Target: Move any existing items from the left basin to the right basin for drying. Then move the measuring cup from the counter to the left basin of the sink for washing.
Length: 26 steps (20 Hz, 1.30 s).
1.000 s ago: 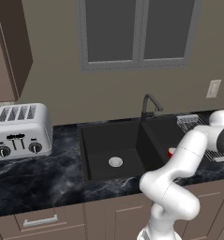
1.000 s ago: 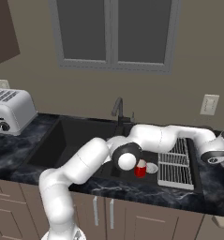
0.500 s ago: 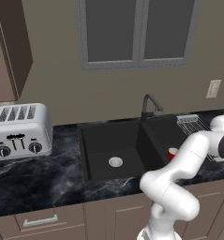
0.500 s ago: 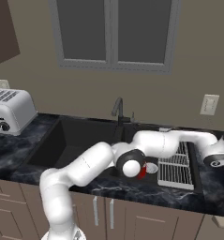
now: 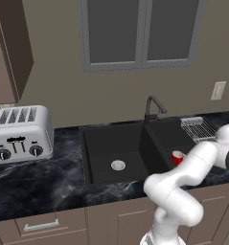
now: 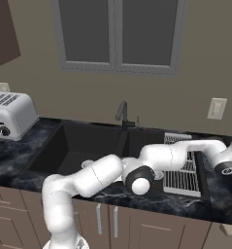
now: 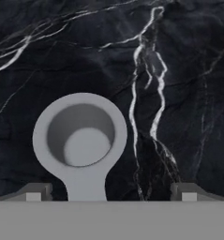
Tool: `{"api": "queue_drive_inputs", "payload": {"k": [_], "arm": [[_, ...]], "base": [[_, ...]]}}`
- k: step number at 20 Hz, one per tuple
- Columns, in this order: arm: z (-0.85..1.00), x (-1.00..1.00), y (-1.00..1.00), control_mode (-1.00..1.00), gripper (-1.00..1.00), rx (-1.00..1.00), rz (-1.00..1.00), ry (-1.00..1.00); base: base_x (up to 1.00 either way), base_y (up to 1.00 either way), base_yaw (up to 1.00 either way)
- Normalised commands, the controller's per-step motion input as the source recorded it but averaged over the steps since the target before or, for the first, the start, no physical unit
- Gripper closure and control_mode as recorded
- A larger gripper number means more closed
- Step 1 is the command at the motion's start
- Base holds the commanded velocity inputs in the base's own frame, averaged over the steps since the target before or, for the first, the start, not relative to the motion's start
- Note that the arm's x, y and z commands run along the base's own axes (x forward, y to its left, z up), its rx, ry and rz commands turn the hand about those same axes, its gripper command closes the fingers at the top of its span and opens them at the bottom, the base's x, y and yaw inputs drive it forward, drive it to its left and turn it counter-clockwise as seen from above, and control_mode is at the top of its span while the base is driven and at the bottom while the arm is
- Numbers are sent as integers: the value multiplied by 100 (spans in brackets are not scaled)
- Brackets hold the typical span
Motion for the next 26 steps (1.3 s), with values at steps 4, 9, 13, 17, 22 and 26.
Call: {"api": "queue_drive_inputs", "payload": {"k": [4, 9, 13, 17, 22, 26], "arm": [[0, 3, 0, -100, -100, 1, 3, 5], [-11, 0, 0, -100, 100, 0, 2, 7], [-16, -3, 0, -100, 100, 0, 1, 6], [-20, -6, 3, -100, 100, 0, 0, 8], [5, -2, 4, -100, 100, 4, 5, 3], [35, -10, 1, -100, 100, 7, 6, 3]], "base": [[0, 0, 0], [0, 0, 0], [0, 0, 0], [0, 0, 0], [0, 0, 0], [0, 0, 0]]}}
